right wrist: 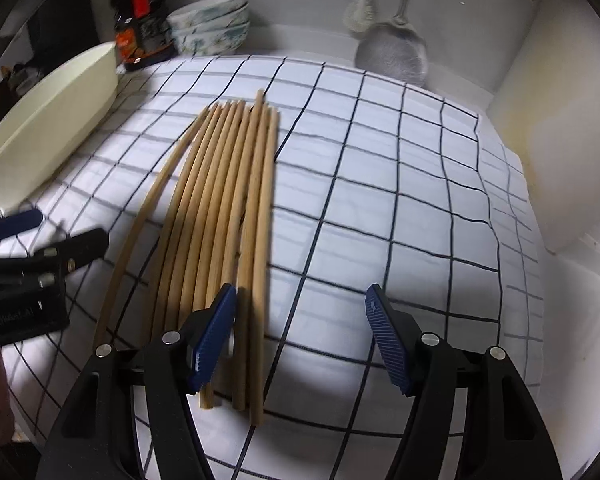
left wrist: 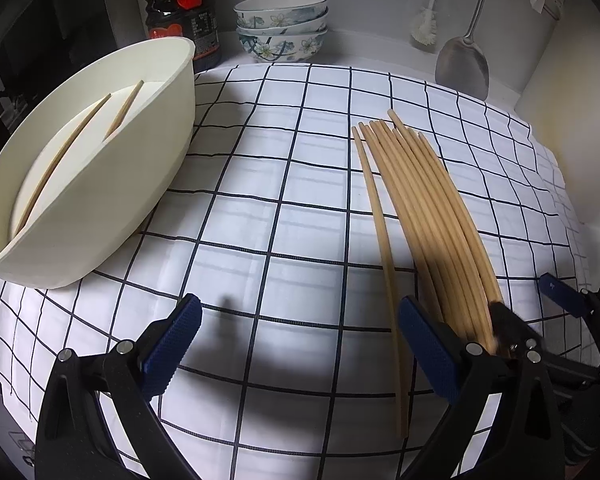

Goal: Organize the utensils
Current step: 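Return the right gripper to the chopstick pile and grasp another chopstick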

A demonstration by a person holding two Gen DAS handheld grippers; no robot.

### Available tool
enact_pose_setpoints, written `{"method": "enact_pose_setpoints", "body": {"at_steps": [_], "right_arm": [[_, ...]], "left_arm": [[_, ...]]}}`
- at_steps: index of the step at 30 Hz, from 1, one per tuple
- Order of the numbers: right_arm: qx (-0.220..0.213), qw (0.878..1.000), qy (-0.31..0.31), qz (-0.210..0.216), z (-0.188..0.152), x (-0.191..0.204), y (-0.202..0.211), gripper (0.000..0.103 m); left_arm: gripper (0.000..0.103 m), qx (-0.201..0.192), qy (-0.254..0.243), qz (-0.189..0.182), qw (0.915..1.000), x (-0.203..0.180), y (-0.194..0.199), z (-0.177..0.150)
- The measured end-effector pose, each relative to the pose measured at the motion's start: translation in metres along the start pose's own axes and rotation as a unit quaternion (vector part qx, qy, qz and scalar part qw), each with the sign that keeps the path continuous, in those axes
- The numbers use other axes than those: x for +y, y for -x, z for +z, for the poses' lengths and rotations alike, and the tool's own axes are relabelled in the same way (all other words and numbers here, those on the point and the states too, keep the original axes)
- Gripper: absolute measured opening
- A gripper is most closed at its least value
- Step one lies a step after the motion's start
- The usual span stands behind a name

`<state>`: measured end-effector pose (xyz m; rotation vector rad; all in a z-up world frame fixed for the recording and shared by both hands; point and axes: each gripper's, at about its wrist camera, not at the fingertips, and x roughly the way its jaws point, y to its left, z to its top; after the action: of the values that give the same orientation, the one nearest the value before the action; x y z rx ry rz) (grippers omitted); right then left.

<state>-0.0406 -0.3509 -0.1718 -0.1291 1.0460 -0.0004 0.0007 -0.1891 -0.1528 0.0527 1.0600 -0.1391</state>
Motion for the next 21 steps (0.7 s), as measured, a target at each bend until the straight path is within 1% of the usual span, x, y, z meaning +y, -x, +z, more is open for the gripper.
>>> {"method": "enact_pose_setpoints", "body": {"at_steps": [1,5,7,10,13,21], "right_arm": [[0.001,1.0,0.003,-0.006,-0.002,0.001,-0.001,0.064],[-0.005,1.0,-0.018,0.007,-0.003,-0.005,0.001,0.064],[-0.017,0.999,-0.029,0.014,-0.001,-0.01,0.005,0.064],[-0.022,0.999,-0.039,0.014,0.001,-0.014,0.008,0.064],[-0.011,0.999,-0.039,0.006,0.0,-0.016,0.002,0.064],[-0.008,1.0,-0.024,-0.002,0.0,-0.012,-0.002,0.064]], "left_arm": [[0.097,0.0,0.0,0.0,1.0,0.0,0.0,0.0],[0.097,-0.001,0.0,0.001,1.0,0.001,0.0,0.0],[0.097,-0.001,0.0,0.0,1.0,0.001,0.0,0.0],[0.097,0.0,0.001,-0.001,1.0,0.001,0.0,0.0],[0.097,0.002,-0.001,0.0,1.0,-0.001,-0.001,-0.001],[0.097,0.003,0.0,0.0,1.0,-0.004,-0.004,0.0]]}}
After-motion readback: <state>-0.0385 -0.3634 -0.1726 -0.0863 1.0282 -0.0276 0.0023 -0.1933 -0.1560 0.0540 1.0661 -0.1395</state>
